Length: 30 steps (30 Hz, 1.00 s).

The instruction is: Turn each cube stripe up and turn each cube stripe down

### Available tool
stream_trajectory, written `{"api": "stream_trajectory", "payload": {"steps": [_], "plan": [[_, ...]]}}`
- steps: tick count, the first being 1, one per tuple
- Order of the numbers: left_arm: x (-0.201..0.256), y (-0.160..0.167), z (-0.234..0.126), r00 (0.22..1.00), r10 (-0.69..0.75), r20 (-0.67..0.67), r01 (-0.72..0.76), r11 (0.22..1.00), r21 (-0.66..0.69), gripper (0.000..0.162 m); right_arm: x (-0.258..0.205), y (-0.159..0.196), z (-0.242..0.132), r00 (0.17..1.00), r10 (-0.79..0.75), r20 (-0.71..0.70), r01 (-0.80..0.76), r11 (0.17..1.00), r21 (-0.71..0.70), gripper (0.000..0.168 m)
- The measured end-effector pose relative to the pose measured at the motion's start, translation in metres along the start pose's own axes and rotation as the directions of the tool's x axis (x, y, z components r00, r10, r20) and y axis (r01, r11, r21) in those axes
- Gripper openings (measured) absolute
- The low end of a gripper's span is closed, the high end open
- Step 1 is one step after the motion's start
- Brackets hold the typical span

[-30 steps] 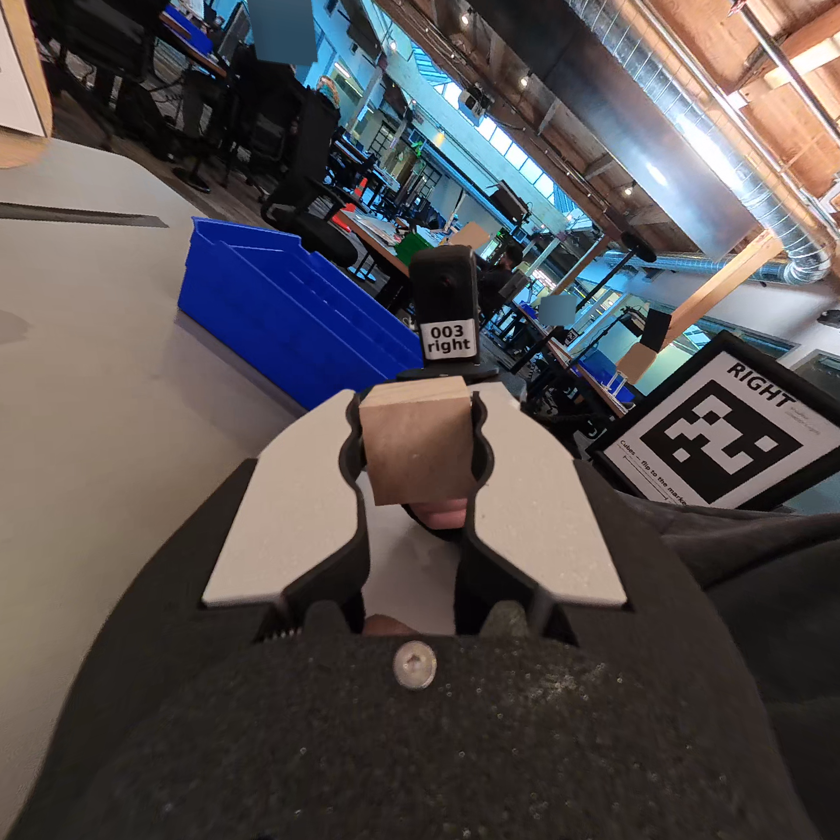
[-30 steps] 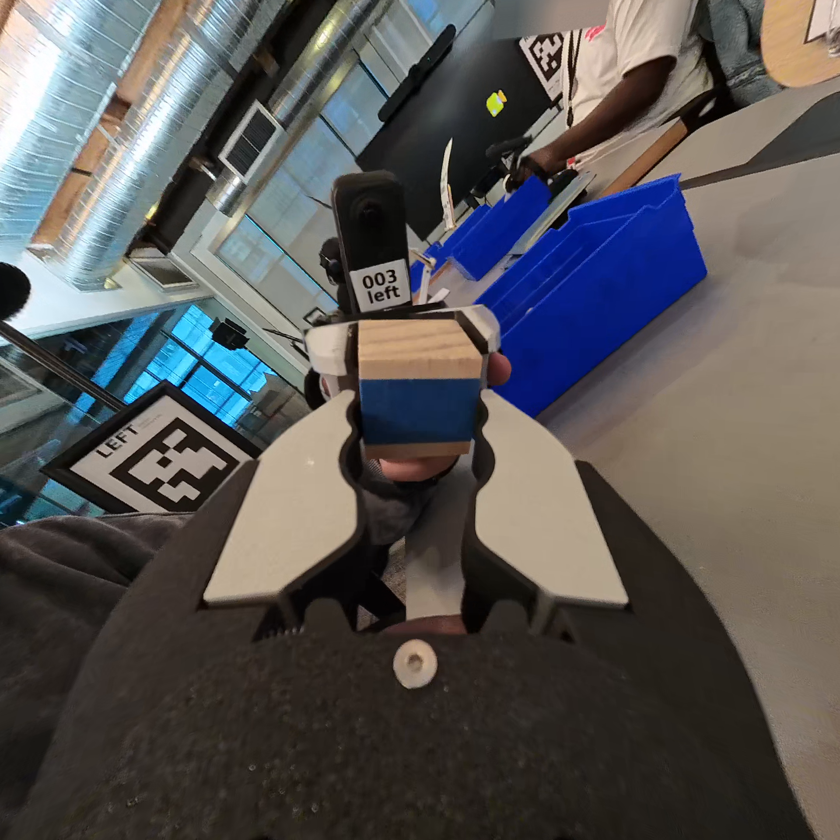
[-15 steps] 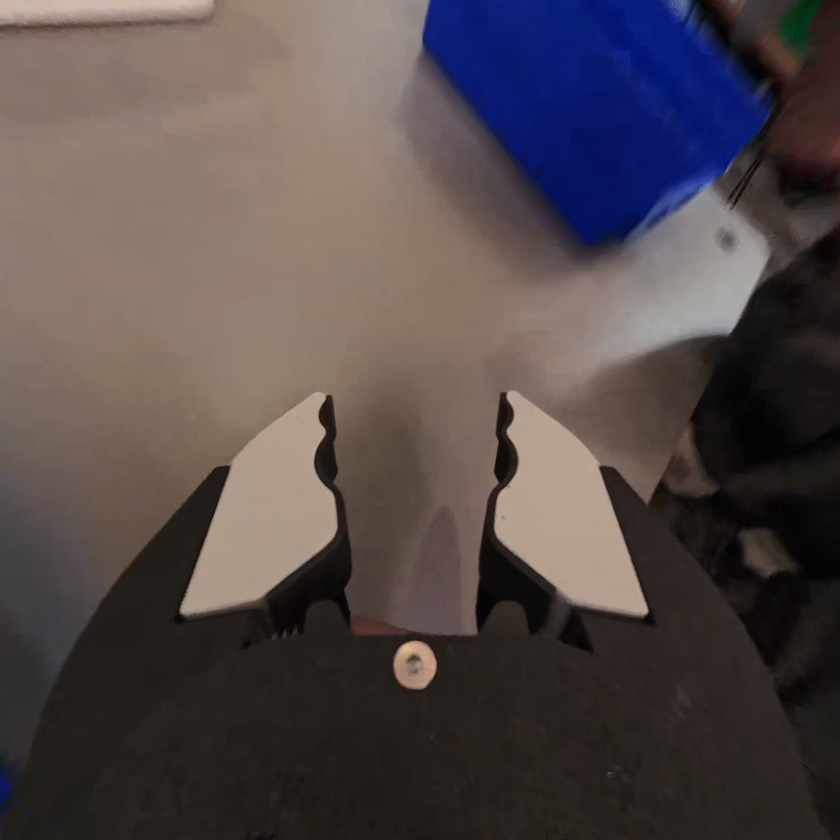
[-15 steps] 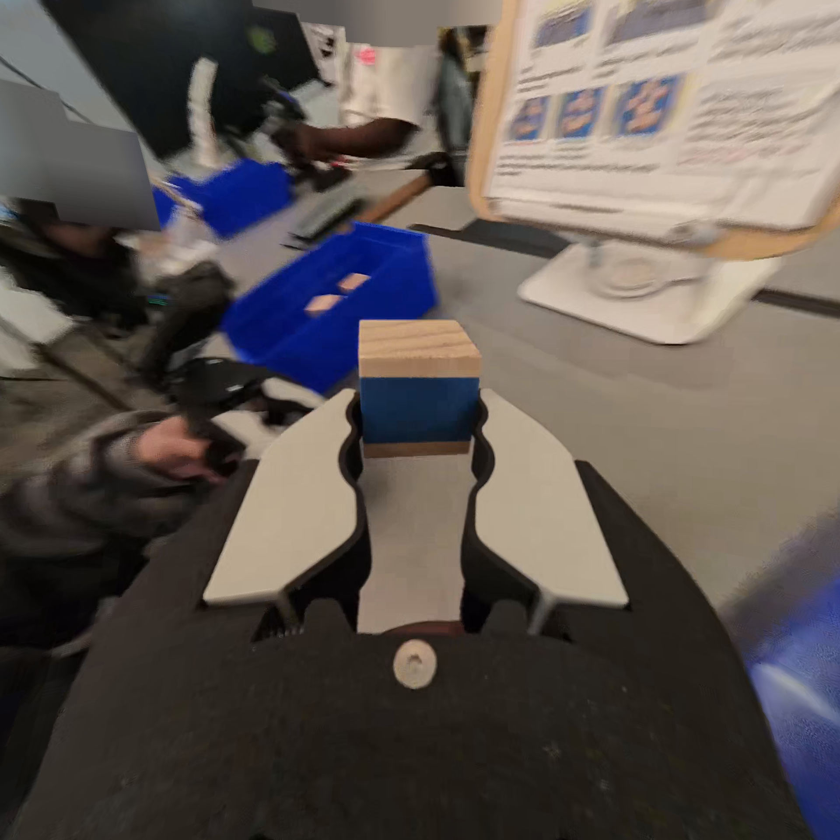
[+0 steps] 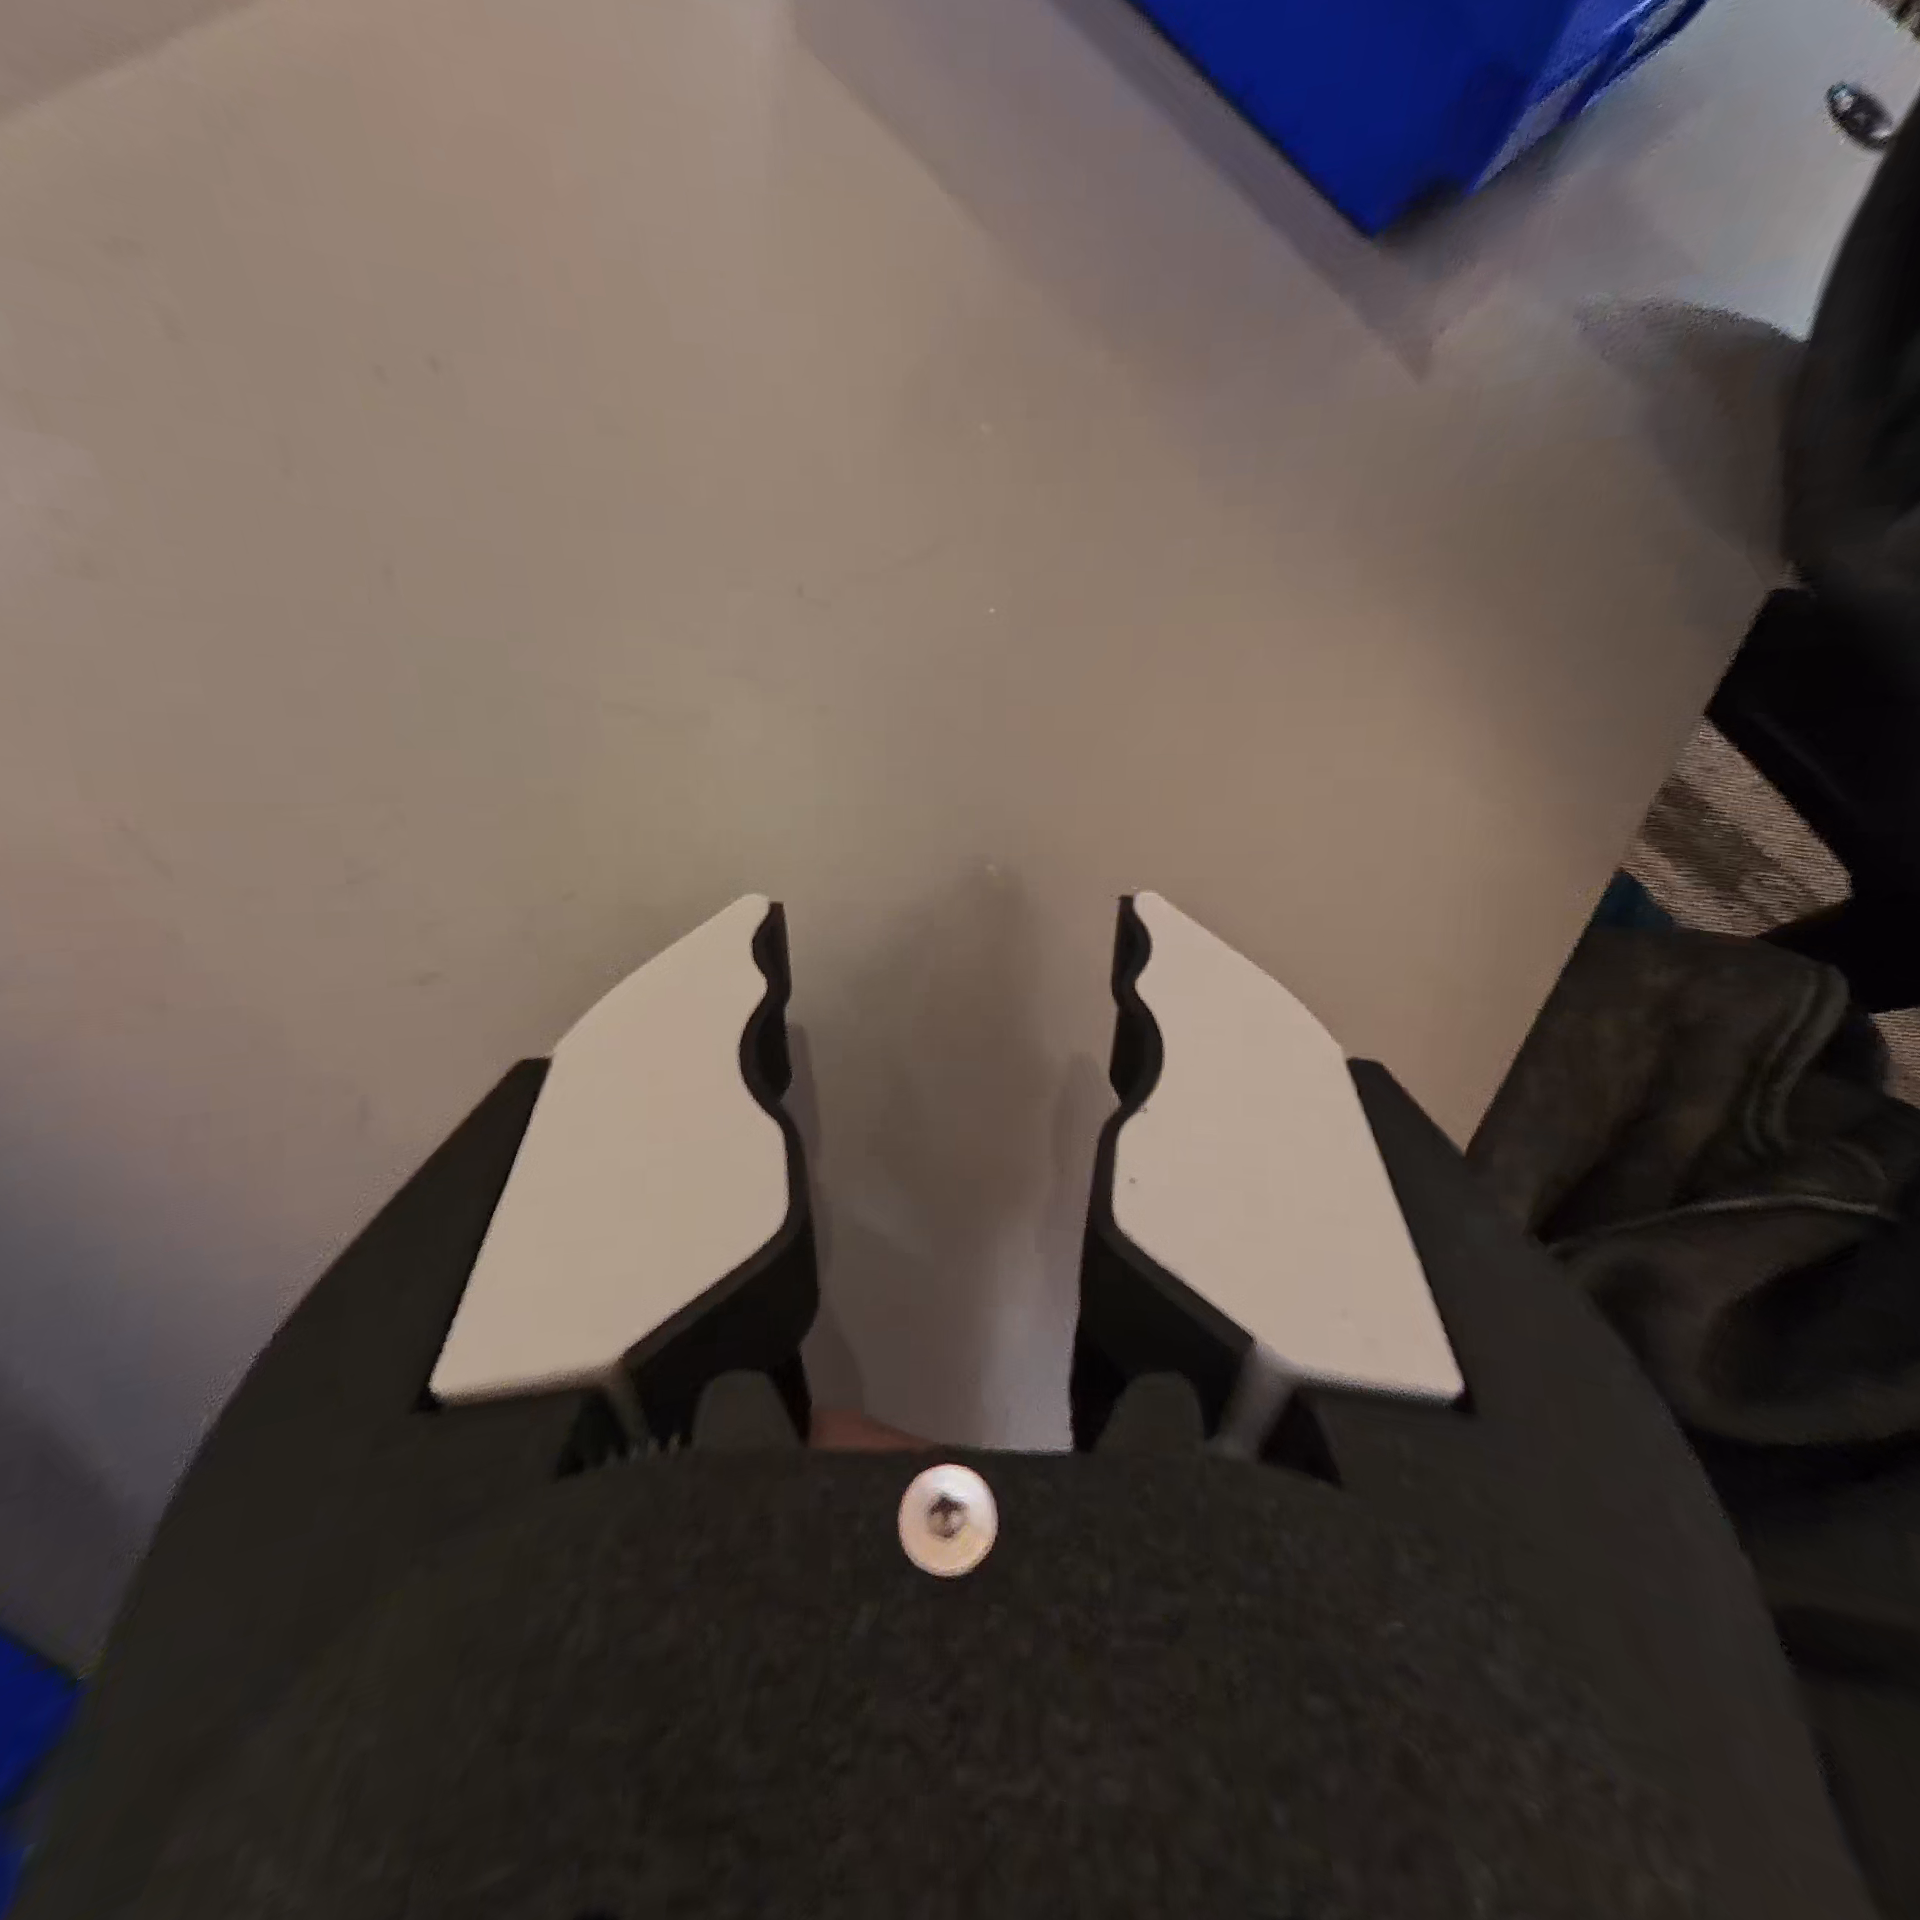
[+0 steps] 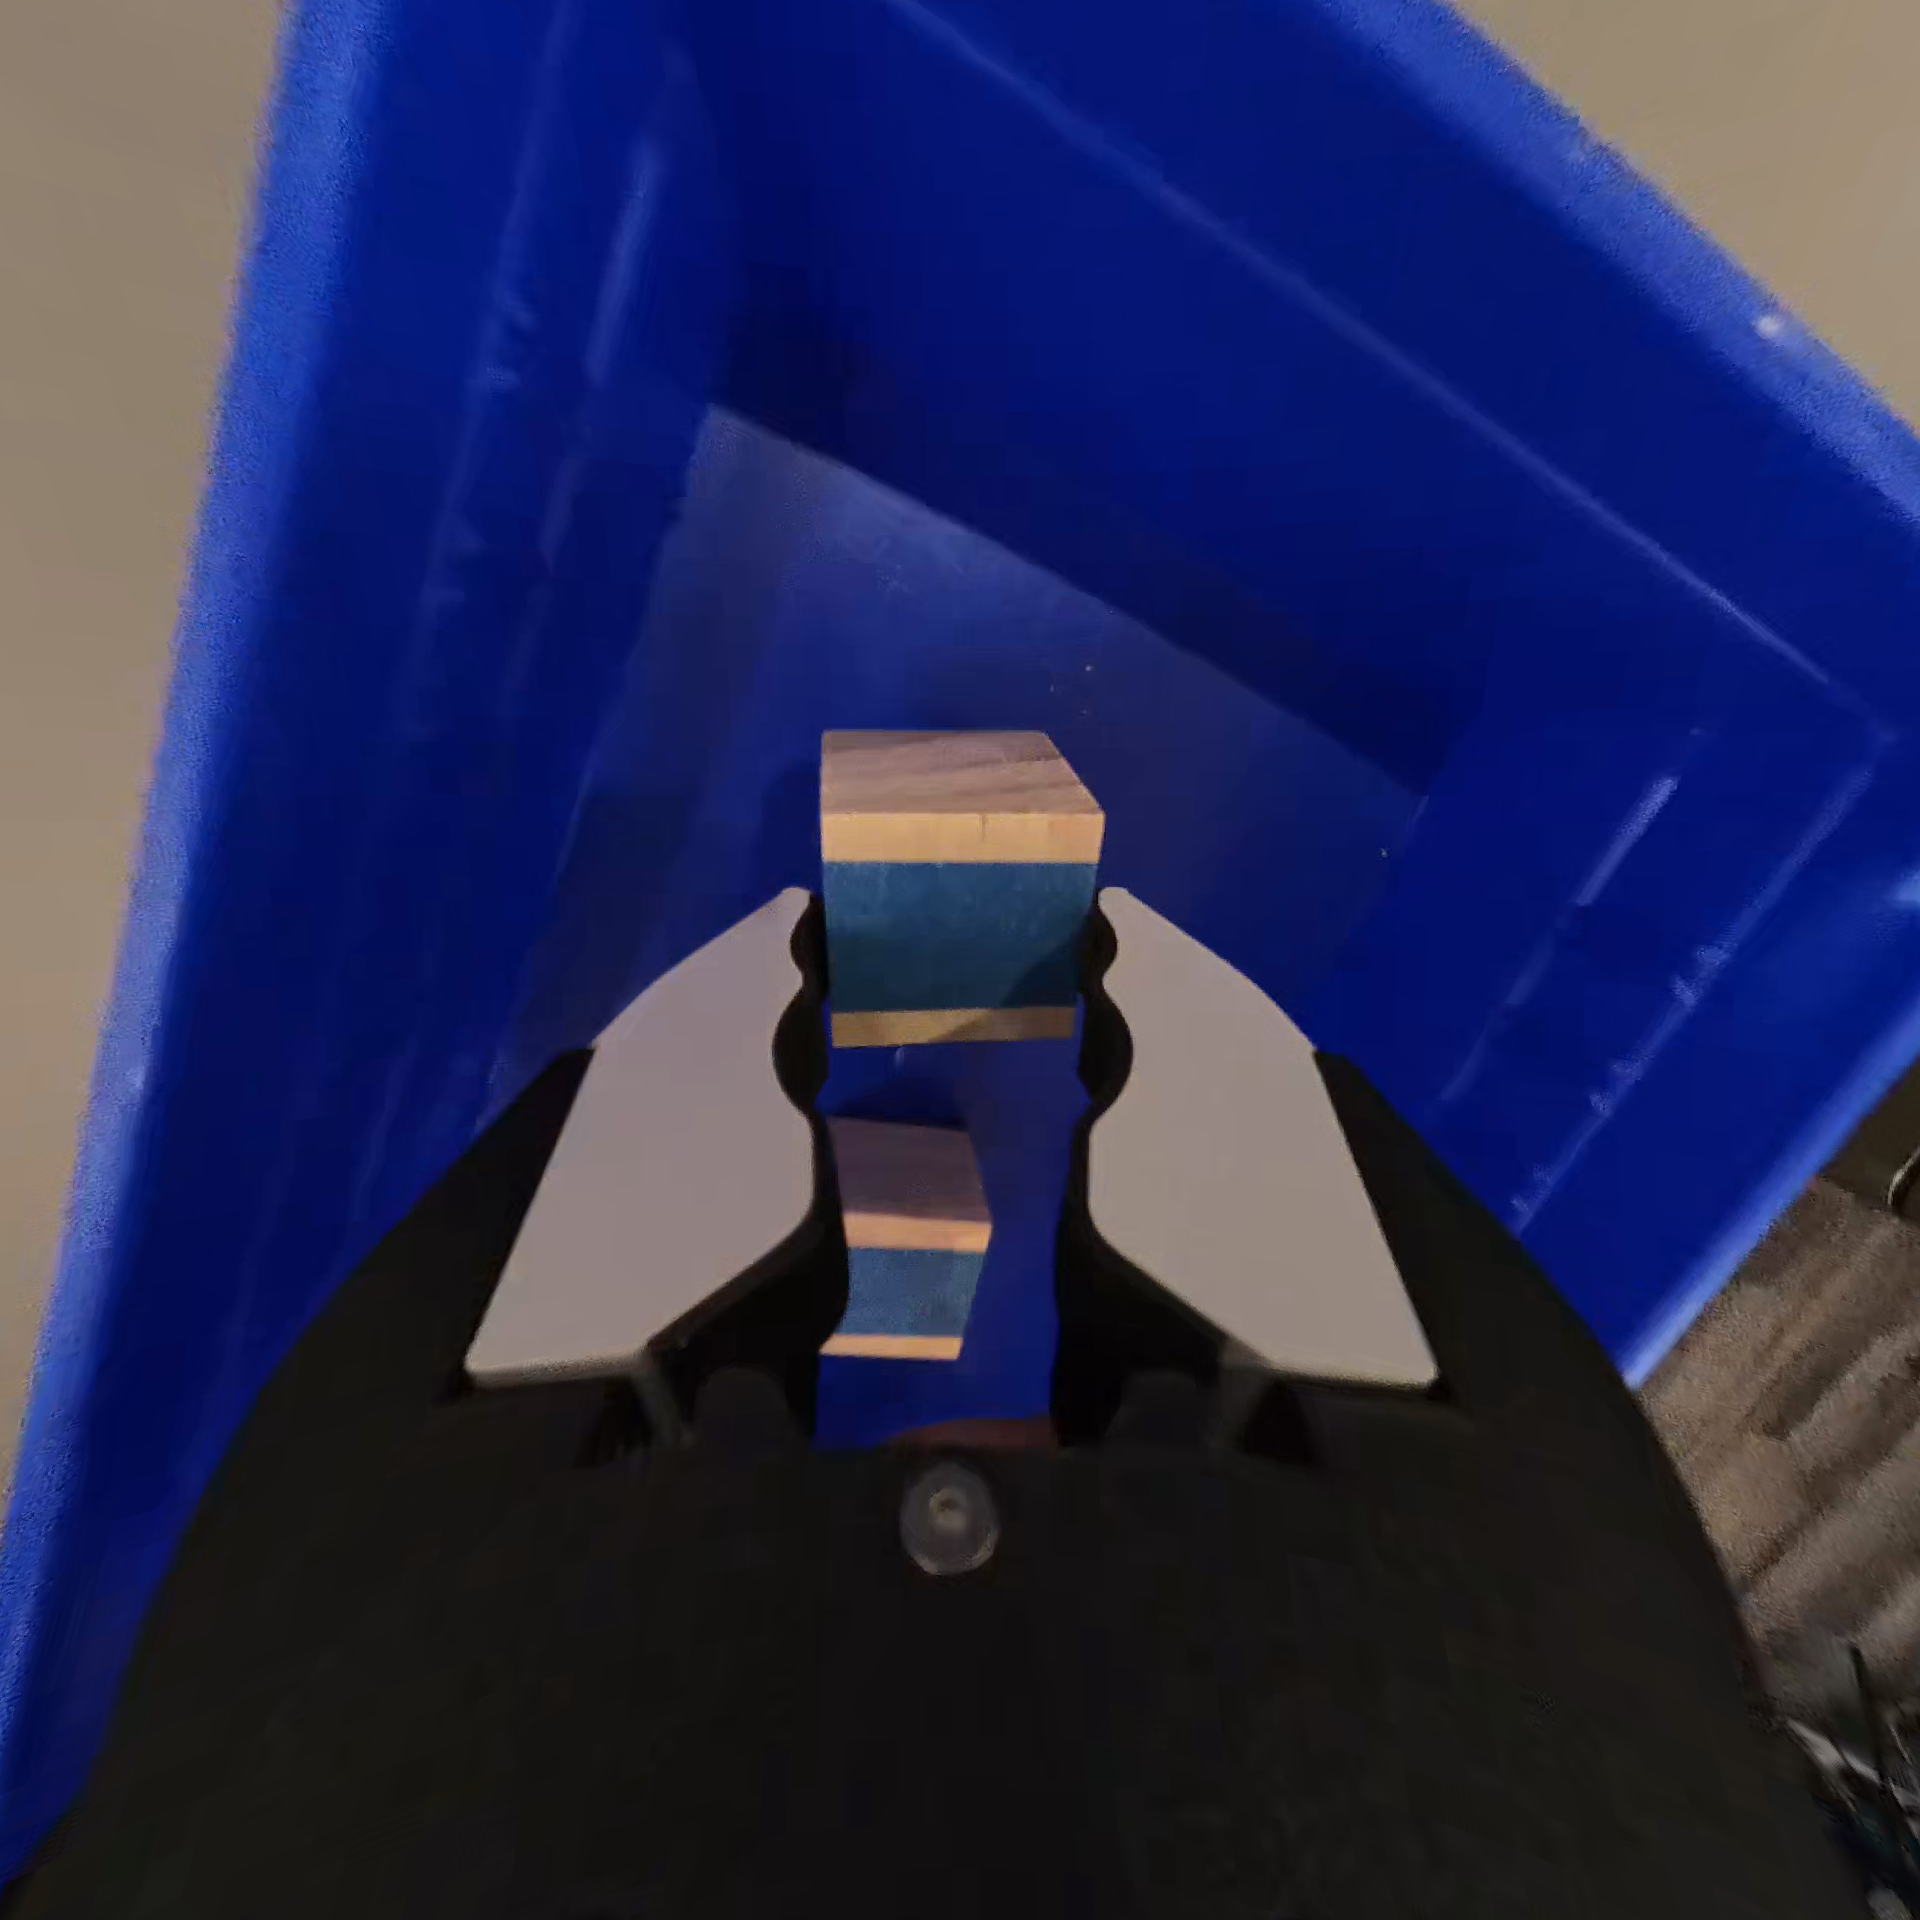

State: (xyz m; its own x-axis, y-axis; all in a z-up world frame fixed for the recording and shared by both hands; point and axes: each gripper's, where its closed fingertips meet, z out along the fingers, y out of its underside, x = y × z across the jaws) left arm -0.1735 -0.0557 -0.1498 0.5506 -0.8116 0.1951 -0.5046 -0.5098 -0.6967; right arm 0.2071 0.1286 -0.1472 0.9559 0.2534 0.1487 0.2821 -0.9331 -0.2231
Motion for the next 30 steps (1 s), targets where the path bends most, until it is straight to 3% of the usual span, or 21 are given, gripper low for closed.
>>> {"api": "stream_trajectory", "payload": {"steps": [8,12,15,18,21,23,24,26,28,30], "plan": [[0.003,-0.001,-0.003,0.999,-0.02,-0.04,0.02,1.0,-0.005,0.059,0.003,0.011,0.03,0.999,-0.016,0.028,0.022,0.978,-0.206,0.046],[0.006,0.0,-0.003,0.999,-0.002,-0.044,0.002,1.0,-0.008,0.06,0.002,0.005,0.032,1.0,-0.009,0.028,0.013,0.989,-0.15,0.046],[0.006,0.0,-0.003,0.999,-0.007,-0.036,0.006,1.0,-0.008,0.063,0.005,-0.005,0.011,1.0,0.015,0.016,-0.015,1.0,-0.027,0.061],[0.001,-0.003,-0.006,0.999,-0.034,-0.027,0.034,0.999,0.013,0.068,-0.001,-0.016,-0.049,1.0,0.028,0.001,-0.028,0.97,0.241,0.067],[0.0,-0.008,-0.01,0.997,-0.059,-0.043,0.06,0.997,0.039,0.068,-0.061,-0.02,-0.129,0.992,-0.074,0.105,-0.004,0.797,0.604,0.064],[-0.001,-0.009,-0.012,0.996,-0.066,-0.053,0.068,0.996,0.049,0.069,-0.149,0.0,-0.169,0.898,-0.284,0.337,-0.069,0.666,0.743,0.063],[0.0,-0.01,-0.013,0.996,-0.065,-0.059,0.069,0.996,0.058,0.069,-0.203,0.023,-0.182,0.764,-0.422,0.489,-0.123,0.649,0.751,0.06],[0.001,-0.012,-0.014,0.996,-0.063,-0.07,0.067,0.995,0.069,0.071,-0.292,0.077,-0.185,0.42,-0.555,0.718,-0.145,0.74,0.657,0.06],[0.0,-0.011,-0.015,0.996,-0.07,-0.054,0.074,0.995,0.072,0.071,-0.341,0.103,-0.153,0.336,-0.522,0.784,-0.131,0.799,0.587,0.06],[0.001,-0.01,-0.016,0.996,-0.078,-0.05,0.082,0.994,0.074,0.07,-0.368,0.118,-0.121,0.372,-0.496,0.785,-0.084,0.824,0.56,0.061]]}}
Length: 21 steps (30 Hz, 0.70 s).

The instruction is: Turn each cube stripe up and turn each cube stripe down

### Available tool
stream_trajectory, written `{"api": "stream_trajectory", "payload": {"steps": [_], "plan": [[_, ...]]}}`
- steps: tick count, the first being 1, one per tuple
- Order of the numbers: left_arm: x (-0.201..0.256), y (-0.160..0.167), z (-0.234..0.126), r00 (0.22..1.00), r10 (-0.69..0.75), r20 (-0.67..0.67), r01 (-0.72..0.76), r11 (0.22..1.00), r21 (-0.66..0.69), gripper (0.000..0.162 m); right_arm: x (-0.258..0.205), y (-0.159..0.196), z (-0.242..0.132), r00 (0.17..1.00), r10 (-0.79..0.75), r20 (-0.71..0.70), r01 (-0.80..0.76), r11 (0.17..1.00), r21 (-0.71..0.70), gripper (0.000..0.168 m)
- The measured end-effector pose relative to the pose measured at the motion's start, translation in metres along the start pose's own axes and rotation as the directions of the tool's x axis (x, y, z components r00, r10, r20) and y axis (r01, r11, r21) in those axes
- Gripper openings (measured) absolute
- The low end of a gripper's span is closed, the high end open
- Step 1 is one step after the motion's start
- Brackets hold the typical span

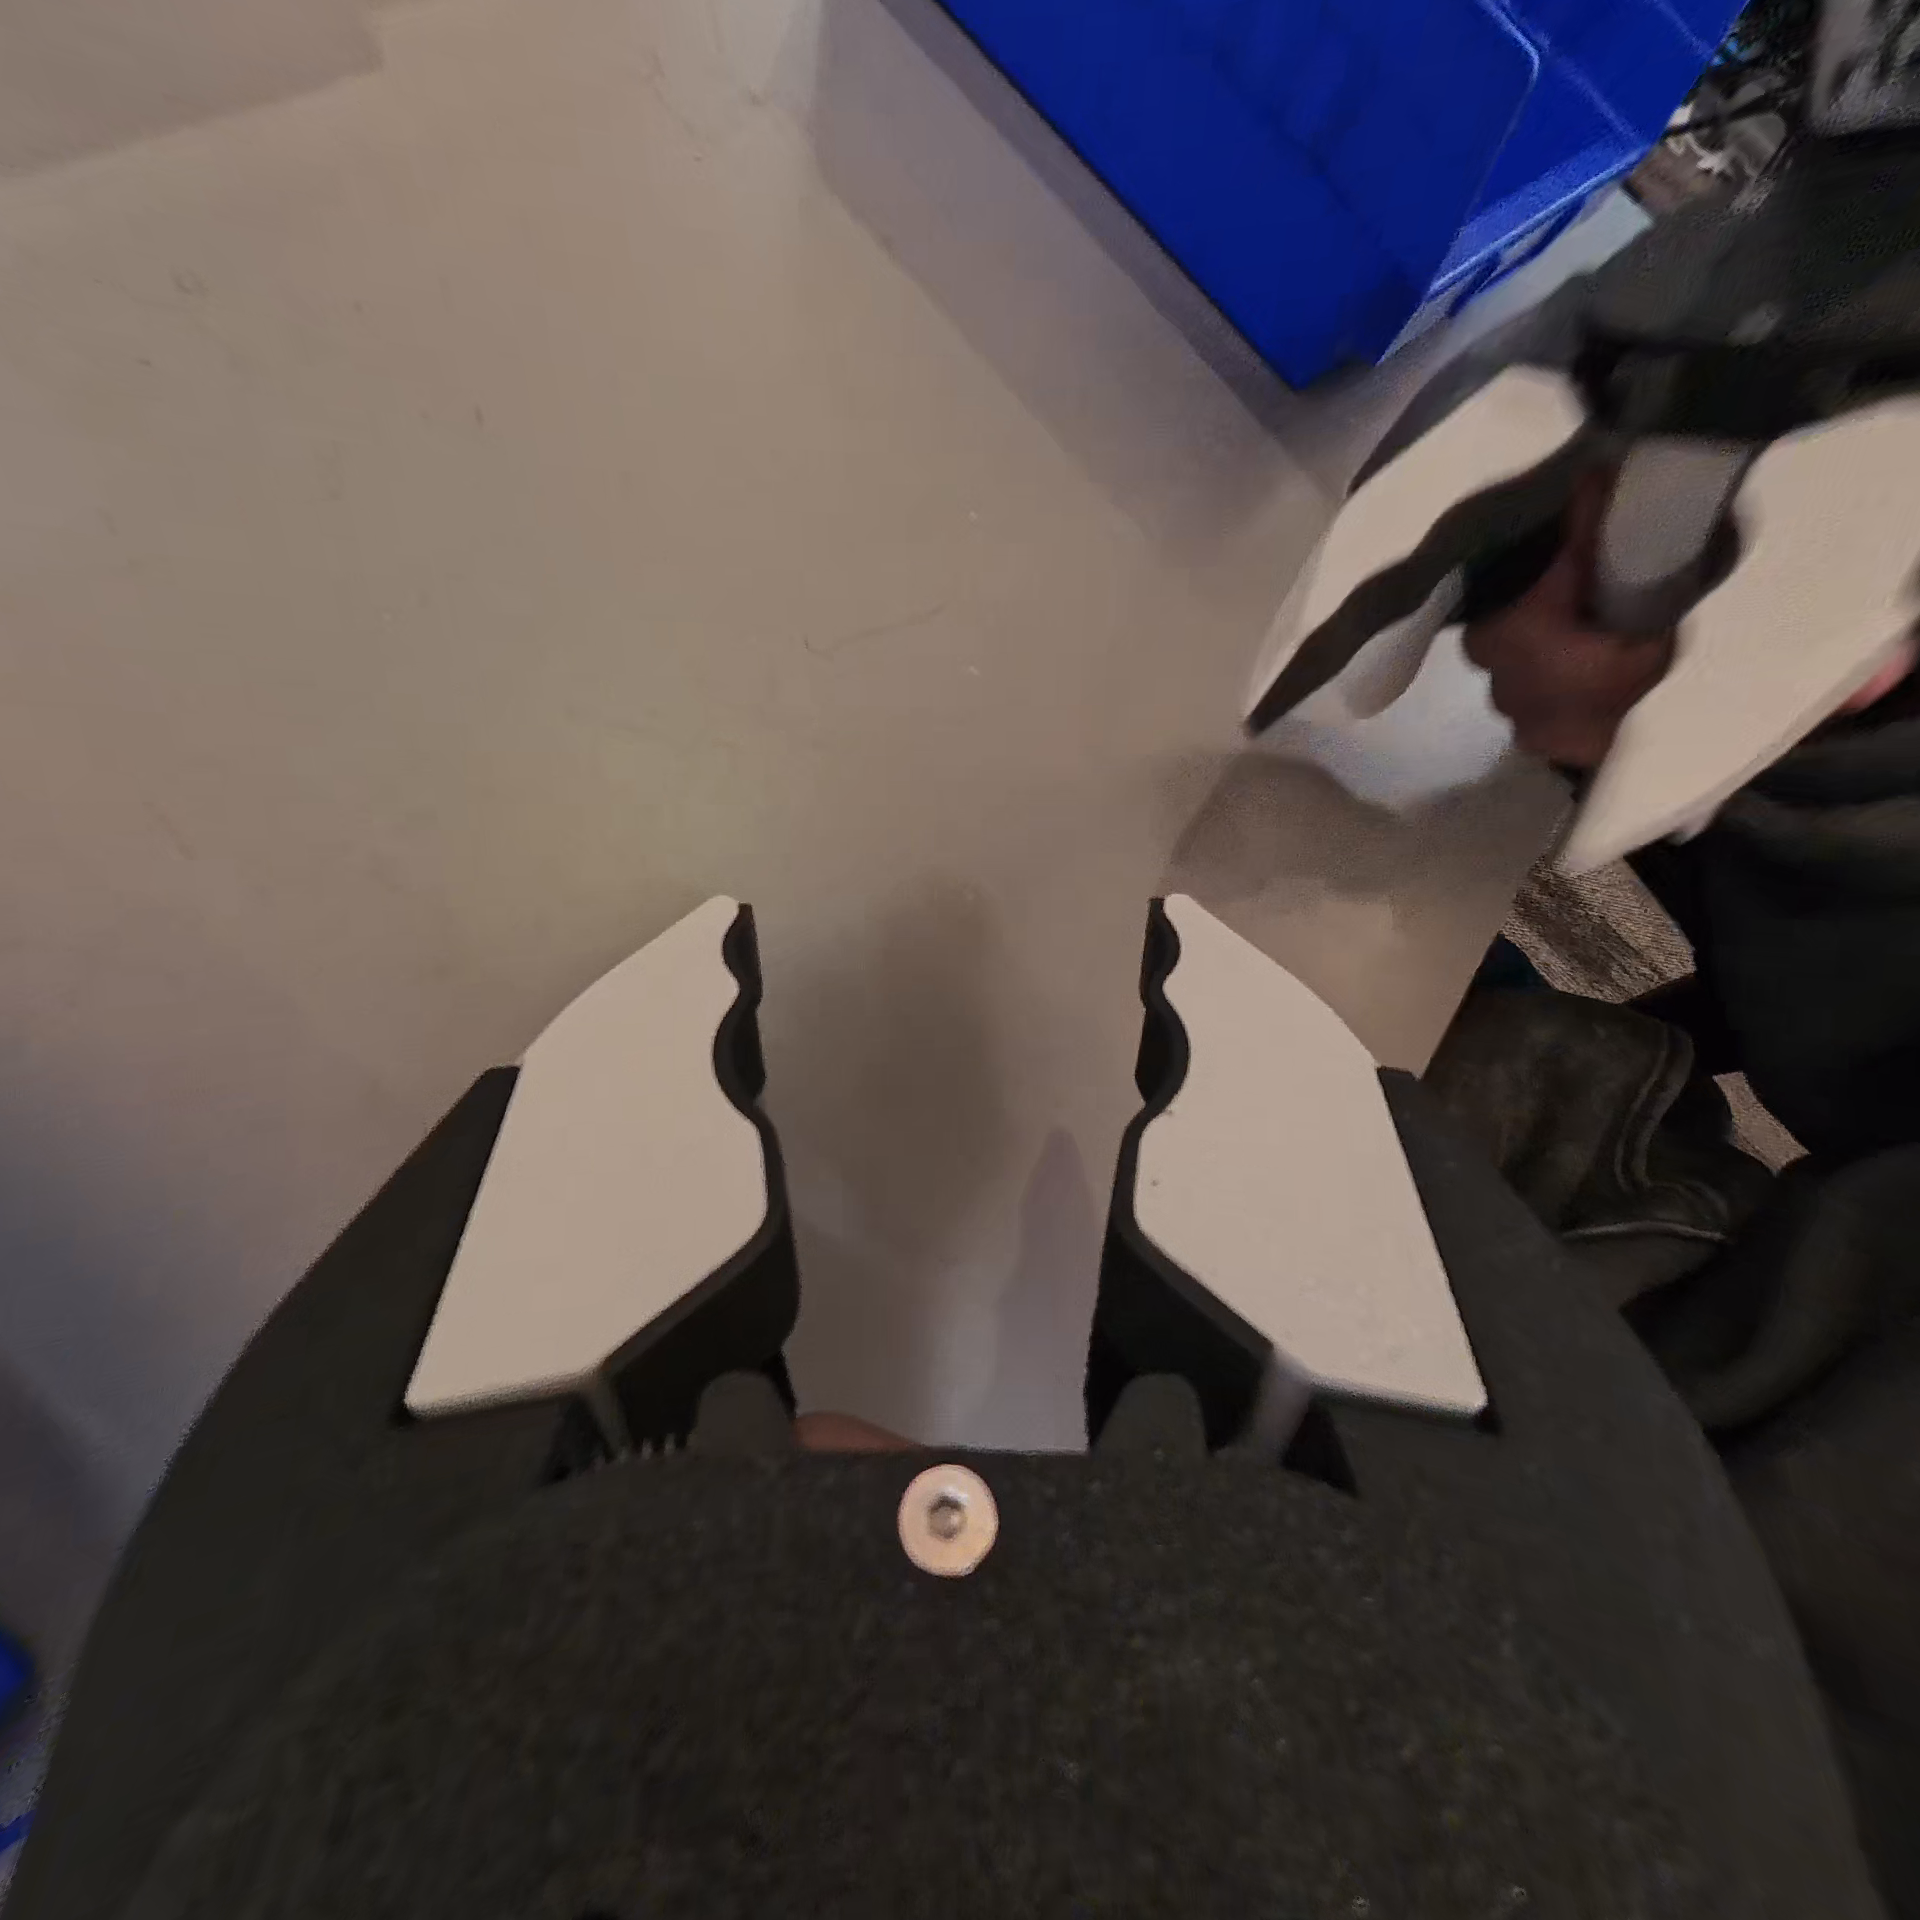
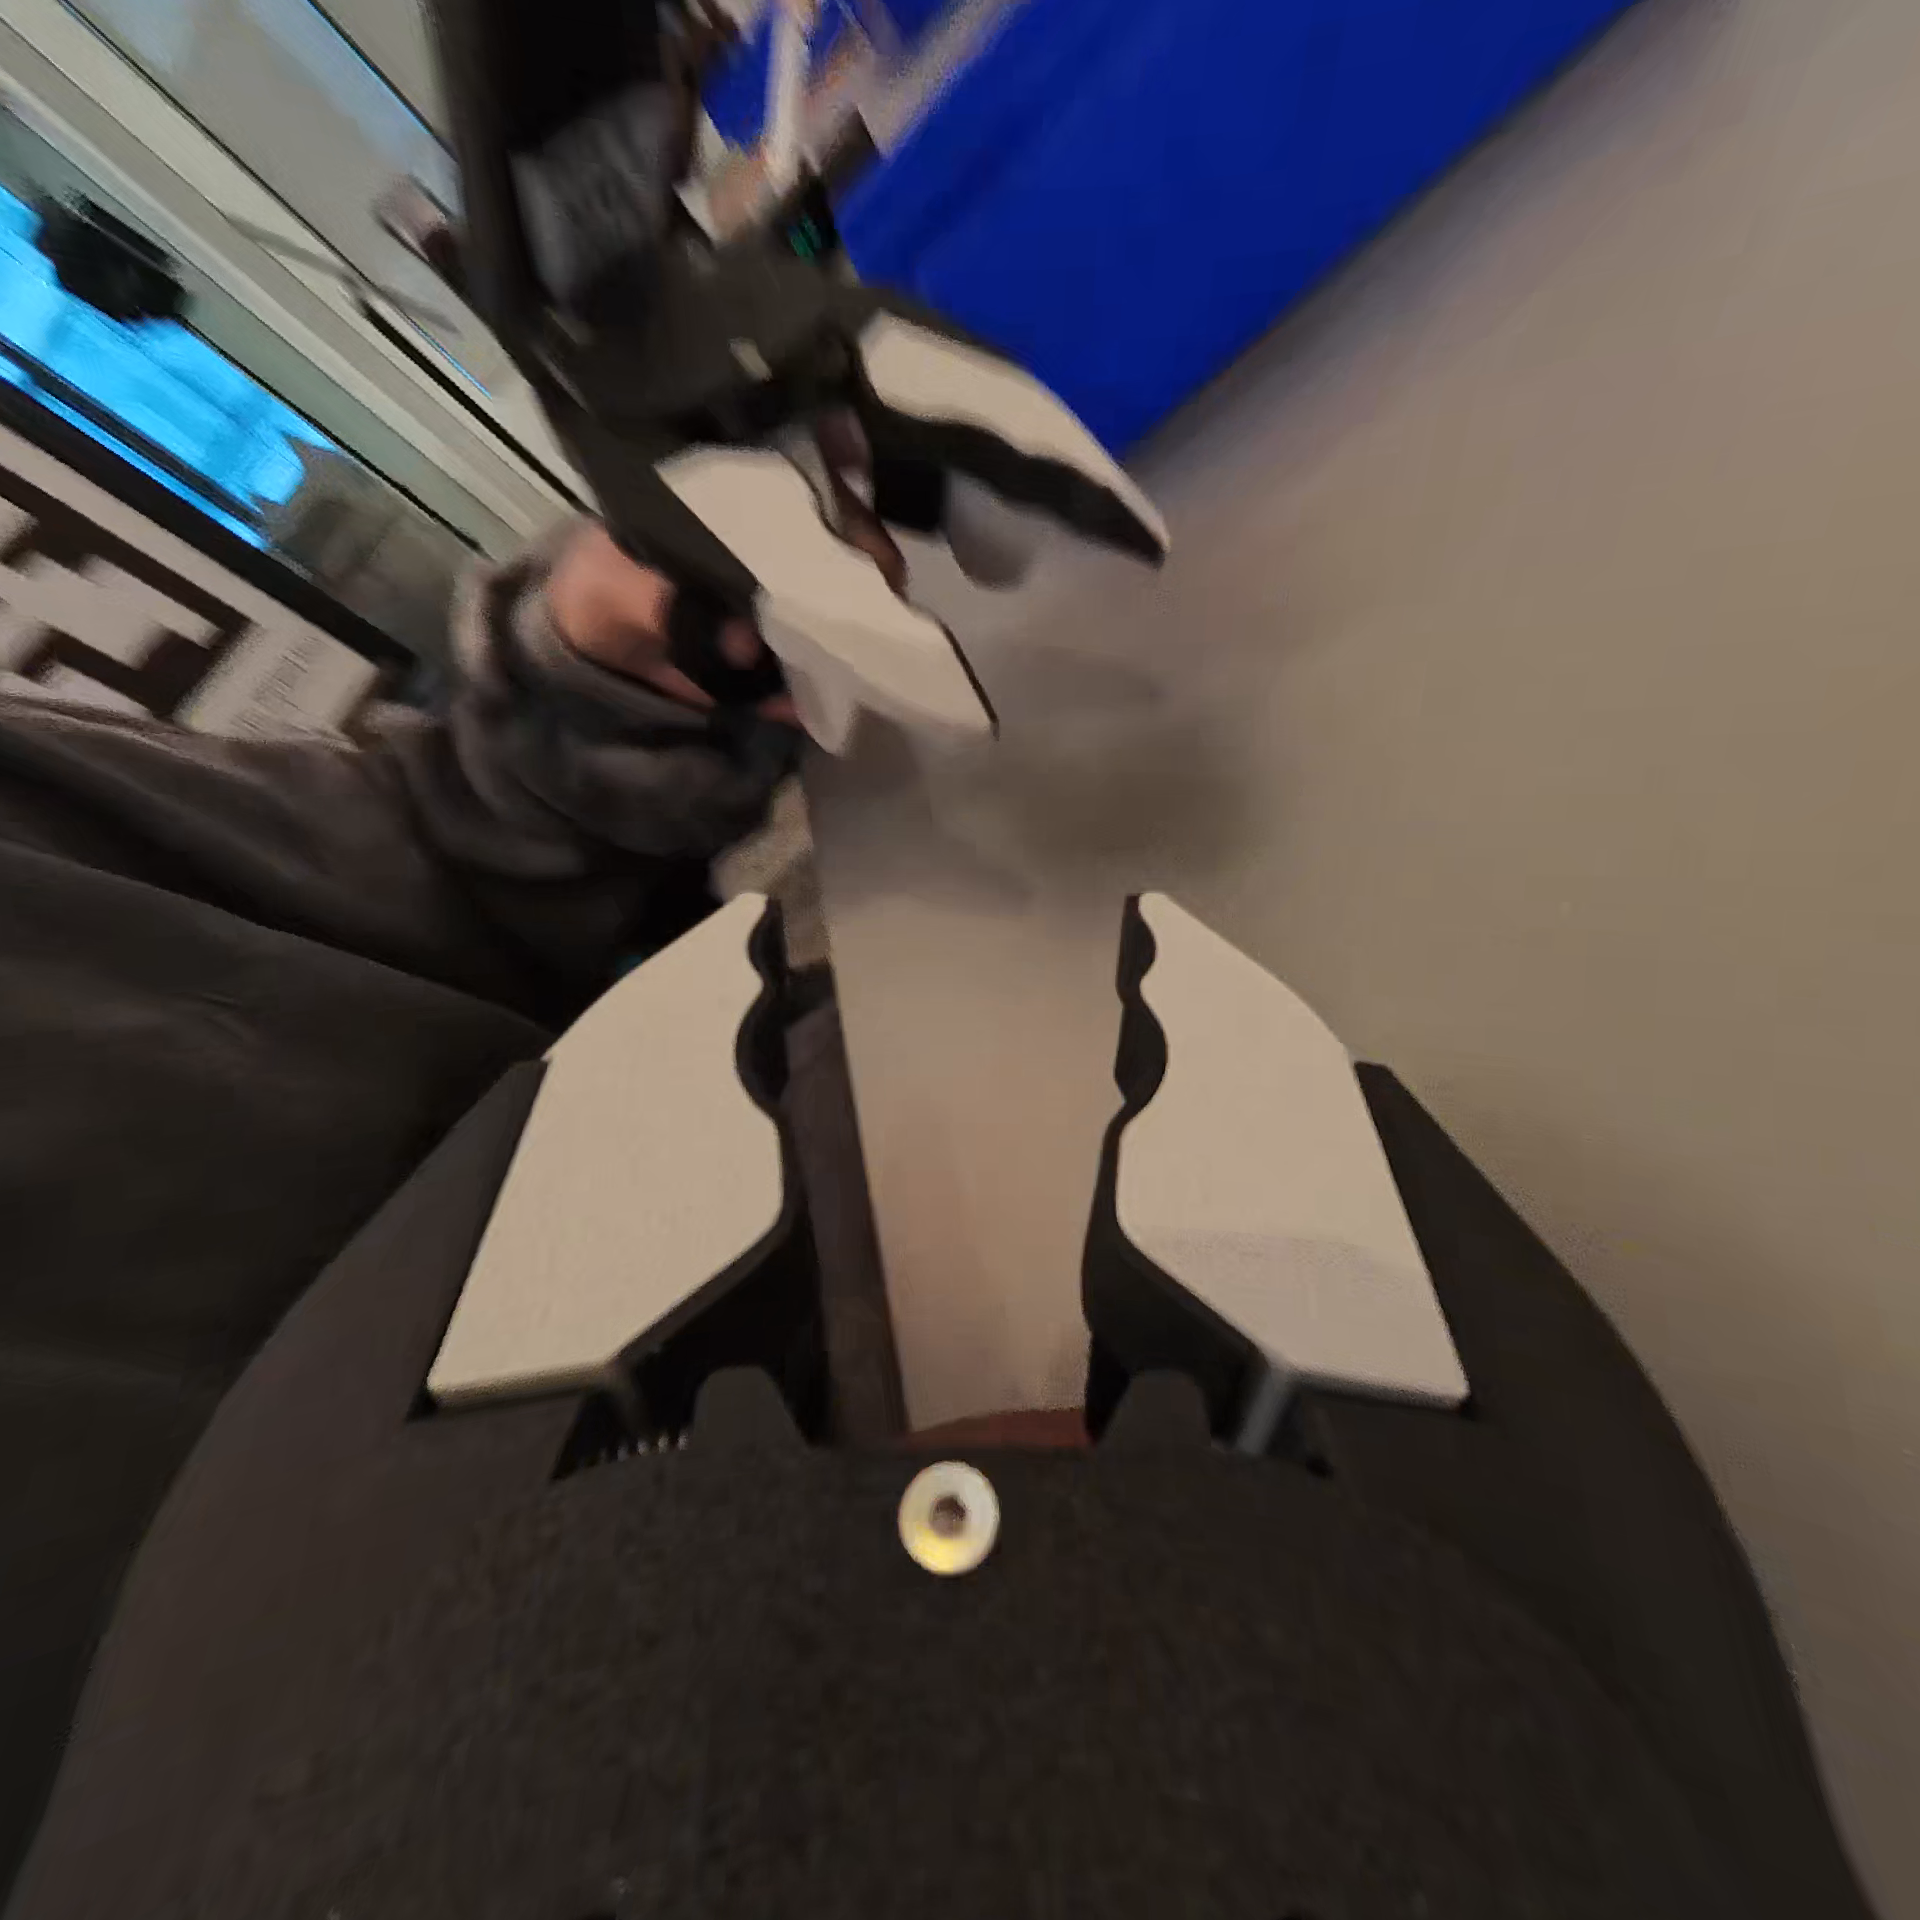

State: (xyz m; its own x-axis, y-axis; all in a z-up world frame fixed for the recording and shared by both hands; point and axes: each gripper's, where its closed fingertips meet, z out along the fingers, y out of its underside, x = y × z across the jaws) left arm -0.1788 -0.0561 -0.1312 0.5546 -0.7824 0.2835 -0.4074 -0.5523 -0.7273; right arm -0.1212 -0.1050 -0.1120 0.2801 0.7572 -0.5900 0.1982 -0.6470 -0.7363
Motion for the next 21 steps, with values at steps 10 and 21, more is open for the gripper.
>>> {"api": "stream_trajectory", "payload": {"steps": [10,21], "plan": [[-0.08,-0.004,-0.082,0.937,-0.062,0.345,0.057,0.998,0.026,0.062,-0.001,0.006,0.008,0.996,-0.067,-0.05,0.066,0.997,-0.028,0.058],[-0.278,-0.013,-0.139,0.681,-0.464,0.566,0.551,0.834,0.019,0.071,-0.003,0.026,0.025,0.999,0.018,0.027,-0.015,0.995,-0.102,0.057]]}}
